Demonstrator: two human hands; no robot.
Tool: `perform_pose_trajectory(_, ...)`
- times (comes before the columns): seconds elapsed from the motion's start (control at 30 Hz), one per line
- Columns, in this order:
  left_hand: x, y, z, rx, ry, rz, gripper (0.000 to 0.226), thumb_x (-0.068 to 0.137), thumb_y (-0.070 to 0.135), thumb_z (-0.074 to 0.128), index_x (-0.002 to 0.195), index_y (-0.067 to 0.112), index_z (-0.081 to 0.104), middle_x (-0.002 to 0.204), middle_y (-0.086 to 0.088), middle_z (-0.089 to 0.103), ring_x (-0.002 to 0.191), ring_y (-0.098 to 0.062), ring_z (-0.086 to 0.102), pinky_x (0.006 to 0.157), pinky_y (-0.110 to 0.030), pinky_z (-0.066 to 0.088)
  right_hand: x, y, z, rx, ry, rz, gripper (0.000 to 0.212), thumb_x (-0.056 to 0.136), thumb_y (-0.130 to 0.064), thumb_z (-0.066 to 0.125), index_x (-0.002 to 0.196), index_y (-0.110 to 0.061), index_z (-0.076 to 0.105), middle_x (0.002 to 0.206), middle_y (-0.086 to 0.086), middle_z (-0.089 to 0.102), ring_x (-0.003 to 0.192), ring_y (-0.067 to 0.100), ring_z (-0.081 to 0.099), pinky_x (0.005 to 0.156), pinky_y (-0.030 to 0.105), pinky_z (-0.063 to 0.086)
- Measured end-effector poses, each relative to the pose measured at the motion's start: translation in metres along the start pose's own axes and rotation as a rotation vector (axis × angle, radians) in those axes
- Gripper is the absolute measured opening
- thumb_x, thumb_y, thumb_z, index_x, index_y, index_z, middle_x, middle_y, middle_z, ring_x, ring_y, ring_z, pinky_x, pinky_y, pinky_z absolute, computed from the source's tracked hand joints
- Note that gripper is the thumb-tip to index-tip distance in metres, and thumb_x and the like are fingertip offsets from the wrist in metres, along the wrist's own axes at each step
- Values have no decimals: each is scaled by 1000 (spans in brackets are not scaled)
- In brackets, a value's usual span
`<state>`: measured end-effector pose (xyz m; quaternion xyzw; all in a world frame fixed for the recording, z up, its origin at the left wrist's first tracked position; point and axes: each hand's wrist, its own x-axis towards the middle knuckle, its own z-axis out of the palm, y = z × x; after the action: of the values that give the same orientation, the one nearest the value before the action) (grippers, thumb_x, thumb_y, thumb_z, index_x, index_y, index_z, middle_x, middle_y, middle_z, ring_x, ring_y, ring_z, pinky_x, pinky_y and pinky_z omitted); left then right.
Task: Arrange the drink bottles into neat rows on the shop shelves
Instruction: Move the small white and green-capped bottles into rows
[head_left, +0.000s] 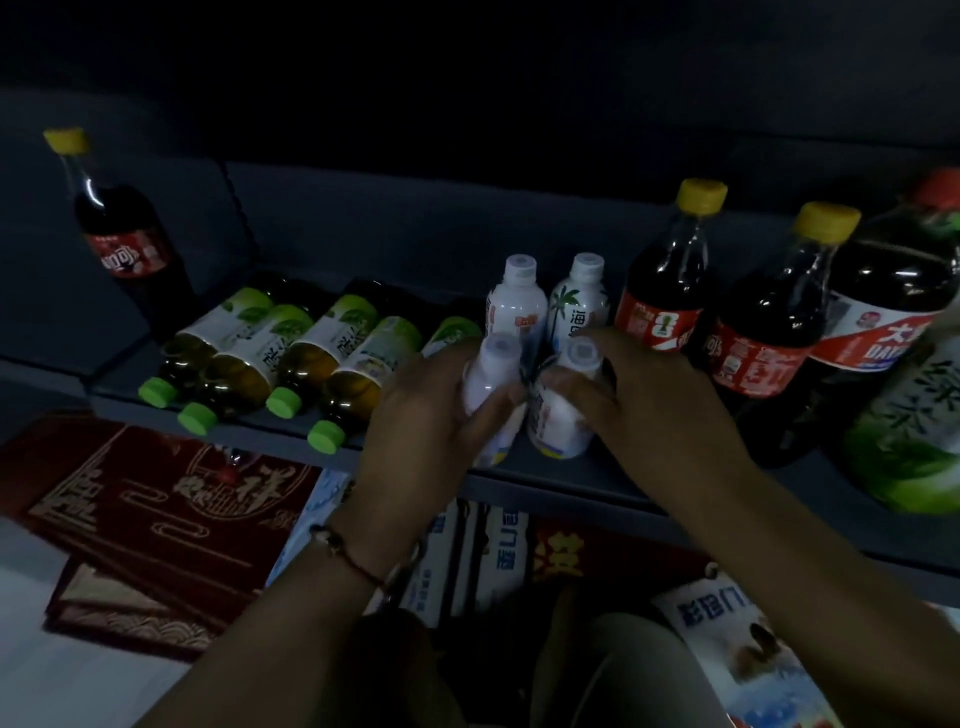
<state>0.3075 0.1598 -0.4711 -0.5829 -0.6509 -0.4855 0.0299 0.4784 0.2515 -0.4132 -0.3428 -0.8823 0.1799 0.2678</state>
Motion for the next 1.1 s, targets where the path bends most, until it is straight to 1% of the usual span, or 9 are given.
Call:
perform_pose_trajectory(0.13, 21, -19, 4, 93, -49, -50, 62, 93, 66, 43, 122, 14, 60, 105, -4, 70, 95, -26, 66, 76, -42, 53, 13, 1, 2, -134, 45, -7, 42, 94, -42, 56, 131, -22, 54, 116, 7, 66, 101, 25, 63, 84, 40, 52)
perform_pose_trajectory(0.23, 27, -25, 9, -4, -71, -60, 56, 94, 60, 47, 127, 15, 57, 112, -1, 69, 101, -21, 65, 80, -41, 53, 15, 4, 8, -104, 77, -34, 47, 96, -28, 57, 142, -24, 48, 132, 9, 59, 116, 24, 58, 94, 36, 49)
perform_pose_trajectory(0.37, 31, -30, 12, -1, -73, -66, 50, 96, 53, 48, 131, 17, 55, 119, 1, 66, 108, -18, 63, 86, -40, 51, 14, 10, 15, -135, 89, -64, 48, 98, -28, 53, 145, -23, 44, 138, 6, 52, 121, 22, 53, 94, 32, 45)
perform_pose_trajectory(0.5, 31, -23, 3, 246, -114, 0, 57, 98, 57, 41, 133, 14, 54, 124, -5, 64, 117, -29, 57, 98, -50, 45, 12, 14, 23, -159, 133, -95, 51, 96, -26, 55, 145, -17, 44, 136, 9, 50, 120, 23, 51, 92, 27, 41)
perform_pose_trajectory(0.57, 29, -18, -10, 409, -196, -8, 68, 96, 65, 32, 143, 17, 46, 141, -5, 55, 135, -33, 43, 111, -54, 32, 7, 14, 25, -99, 147, -107, 53, 95, -25, 57, 145, -15, 44, 141, 11, 45, 126, 27, 46, 103, 36, 42)
perform_pose_trajectory(0.67, 12, -32, -45, 500, -261, 0, 71, 95, 67, 33, 149, 22, 40, 153, -8, 40, 146, -27, 29, 116, -52, 25, -4, -2, 26, -126, 262, -242, 47, 90, -22, 60, 136, -12, 54, 137, 14, 49, 128, 35, 44, 106, 46, 36)
perform_pose_trajectory(0.87, -29, -109, -98, 629, -457, 25, 93, 86, 74, 48, 159, 30, 9, 167, -3, 0, 154, -25, -1, 120, -57, 15, -2, -36, 105, -284, -117, -522, 77, 80, -30, 70, 148, -23, 36, 152, 8, 37, 142, 30, 33, 110, 45, 33)
perform_pose_trajectory(0.97, -33, -131, -97, 590, -366, 118, 85, 90, 70, 44, 158, 30, 11, 165, -3, 15, 153, -24, 7, 121, -52, 16, 6, -45, 141, -413, -137, -445, 89, 70, -23, 82, 147, -19, 39, 153, 12, 37, 141, 35, 35, 109, 48, 32)
perform_pose_trajectory(1.1, -33, -145, -89, 516, -225, 170, 70, 94, 61, 47, 152, 25, 35, 153, -12, 41, 147, -32, 28, 117, -54, 23, 6, -57, 157, -386, -59, -343, 59, 67, -11, 86, 122, -13, 65, 144, 18, 48, 136, 37, 36, 106, 54, 37)
